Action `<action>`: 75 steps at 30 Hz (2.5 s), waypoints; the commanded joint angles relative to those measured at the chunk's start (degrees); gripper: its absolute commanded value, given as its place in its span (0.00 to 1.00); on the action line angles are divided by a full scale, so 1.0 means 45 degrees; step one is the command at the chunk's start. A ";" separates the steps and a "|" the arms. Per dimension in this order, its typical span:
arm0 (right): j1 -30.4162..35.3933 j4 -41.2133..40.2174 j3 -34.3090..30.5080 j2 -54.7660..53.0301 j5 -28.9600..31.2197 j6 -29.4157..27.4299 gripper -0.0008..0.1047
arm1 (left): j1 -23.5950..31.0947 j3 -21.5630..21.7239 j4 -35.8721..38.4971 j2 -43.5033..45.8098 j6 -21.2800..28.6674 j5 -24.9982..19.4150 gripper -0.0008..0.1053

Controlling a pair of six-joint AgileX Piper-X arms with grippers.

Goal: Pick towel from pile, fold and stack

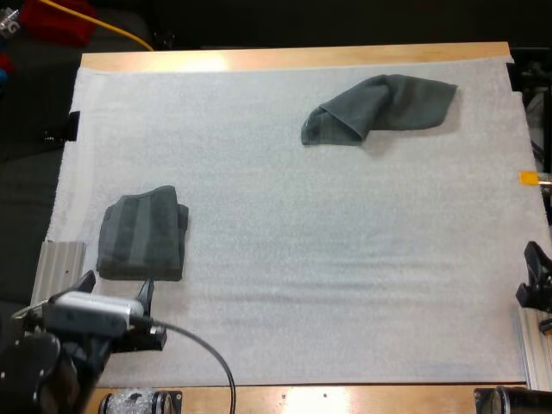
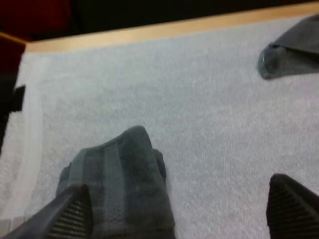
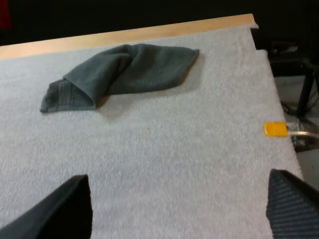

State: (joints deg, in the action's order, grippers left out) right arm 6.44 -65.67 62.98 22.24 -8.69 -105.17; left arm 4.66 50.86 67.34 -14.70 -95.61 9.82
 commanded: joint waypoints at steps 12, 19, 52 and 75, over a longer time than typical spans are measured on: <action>0.0007 -0.0540 -0.2017 -0.4725 -0.0124 0.0478 0.67 | -0.0052 -0.0219 0.1544 0.2884 0.0168 0.0331 0.66; 0.0007 -0.1170 -0.2729 -0.5641 -0.0051 0.0462 0.67 | -0.0036 -0.1365 0.3326 0.5214 0.0311 0.0560 0.66; 0.0001 0.1510 -0.7320 -0.5615 -0.0018 0.0392 0.67 | -0.0025 -0.4597 -0.1734 0.5168 0.0689 0.0729 0.66; -0.1050 0.1510 -0.7320 -0.5615 -0.0018 0.0392 0.67 | -0.1265 -0.4597 -0.1734 0.5168 0.0689 0.0729 0.66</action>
State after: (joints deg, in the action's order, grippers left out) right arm 1.84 -59.33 29.74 -0.35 -8.69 -103.25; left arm -0.83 30.14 59.91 0.70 -92.68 12.85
